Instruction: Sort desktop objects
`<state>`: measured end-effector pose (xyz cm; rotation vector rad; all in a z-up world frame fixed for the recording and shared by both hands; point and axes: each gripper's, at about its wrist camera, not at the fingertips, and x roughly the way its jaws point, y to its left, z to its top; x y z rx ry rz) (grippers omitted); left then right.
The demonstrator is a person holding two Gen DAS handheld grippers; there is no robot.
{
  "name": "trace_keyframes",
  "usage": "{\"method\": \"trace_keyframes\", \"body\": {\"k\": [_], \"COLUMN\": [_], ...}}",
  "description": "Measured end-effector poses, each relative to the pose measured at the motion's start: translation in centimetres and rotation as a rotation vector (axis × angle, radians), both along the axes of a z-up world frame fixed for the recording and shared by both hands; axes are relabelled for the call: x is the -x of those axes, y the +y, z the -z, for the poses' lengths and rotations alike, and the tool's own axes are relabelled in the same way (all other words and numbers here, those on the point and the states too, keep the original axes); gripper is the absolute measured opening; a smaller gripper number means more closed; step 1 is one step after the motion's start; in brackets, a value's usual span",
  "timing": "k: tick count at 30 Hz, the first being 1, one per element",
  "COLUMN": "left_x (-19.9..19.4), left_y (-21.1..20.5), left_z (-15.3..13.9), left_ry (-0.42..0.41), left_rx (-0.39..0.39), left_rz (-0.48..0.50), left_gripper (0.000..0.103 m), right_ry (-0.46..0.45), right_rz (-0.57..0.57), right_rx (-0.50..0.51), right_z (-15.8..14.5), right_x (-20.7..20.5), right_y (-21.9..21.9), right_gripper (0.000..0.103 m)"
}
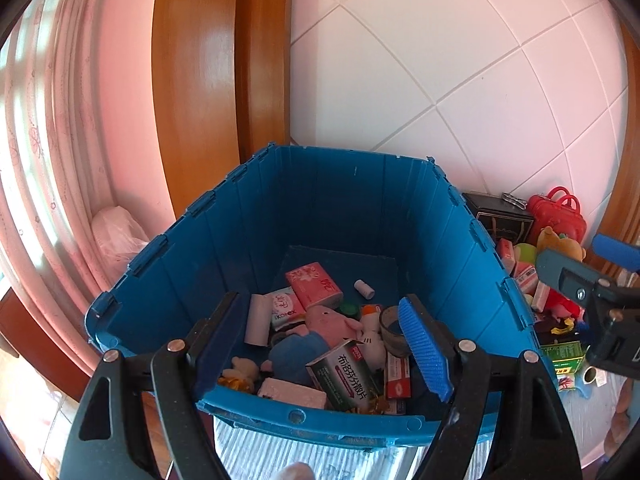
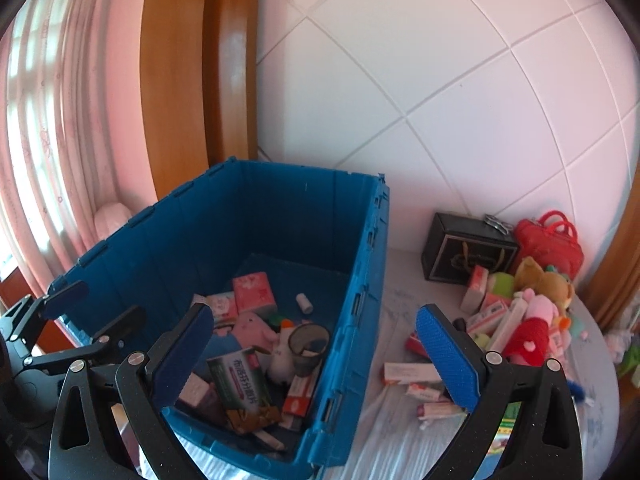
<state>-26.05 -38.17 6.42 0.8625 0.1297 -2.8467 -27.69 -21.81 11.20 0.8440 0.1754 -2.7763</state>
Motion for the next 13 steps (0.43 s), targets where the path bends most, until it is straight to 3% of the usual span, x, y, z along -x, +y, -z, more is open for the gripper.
{"method": "trace_keyframes", "body": {"k": [13], "left_x": [-2.3], "left_y": [0.4], "left_z": [-1.0], "left_ry": [0.031], "left_rx": [0.03], "left_rz": [-0.038], "left_gripper": [0.079], "right_ry": [-0.033], "right_rz": [0.031], "right_rx": [0.001], "right_z": [0.8], "right_x": [-1.3], "right_y": [0.7], "right_gripper": [0.103]}}
